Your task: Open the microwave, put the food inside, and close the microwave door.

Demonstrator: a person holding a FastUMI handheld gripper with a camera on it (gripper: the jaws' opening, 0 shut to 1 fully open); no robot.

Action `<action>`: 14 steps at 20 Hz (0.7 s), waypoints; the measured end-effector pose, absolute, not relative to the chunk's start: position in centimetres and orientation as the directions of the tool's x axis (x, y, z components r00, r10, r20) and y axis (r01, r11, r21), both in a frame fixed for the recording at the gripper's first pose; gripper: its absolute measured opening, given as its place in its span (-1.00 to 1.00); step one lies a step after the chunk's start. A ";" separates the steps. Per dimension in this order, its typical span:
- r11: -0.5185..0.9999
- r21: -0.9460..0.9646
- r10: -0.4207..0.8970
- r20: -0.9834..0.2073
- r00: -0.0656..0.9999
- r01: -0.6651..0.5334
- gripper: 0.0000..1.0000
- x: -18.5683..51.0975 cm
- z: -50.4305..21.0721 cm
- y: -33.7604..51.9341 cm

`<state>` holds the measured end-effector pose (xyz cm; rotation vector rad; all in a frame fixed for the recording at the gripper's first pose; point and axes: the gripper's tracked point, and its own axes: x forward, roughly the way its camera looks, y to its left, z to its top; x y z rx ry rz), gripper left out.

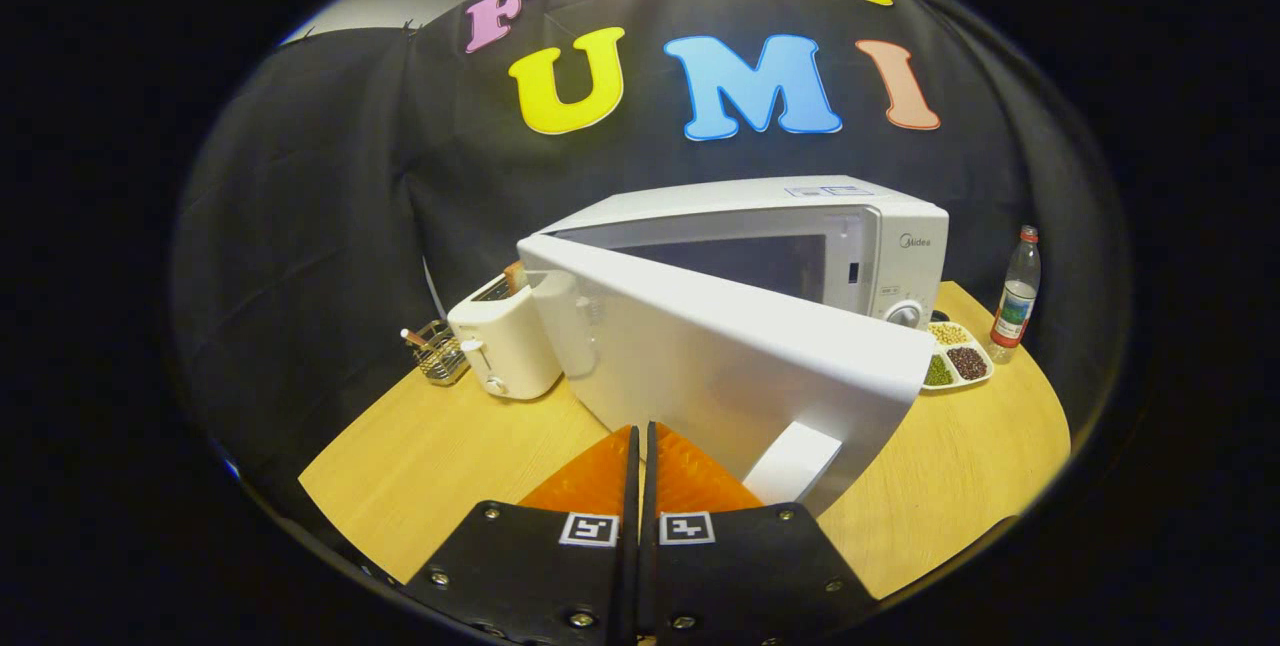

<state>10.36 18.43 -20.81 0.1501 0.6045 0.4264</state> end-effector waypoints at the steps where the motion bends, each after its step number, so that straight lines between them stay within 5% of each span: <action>1: 0.906 0.262 0.423 -0.517 0.744 -0.333 -0.98 11.1 -21.0 18.0; 14: 0.940 0.215 0.340 -0.507 0.792 -0.266 -0.98 21.2 -23.3 14.4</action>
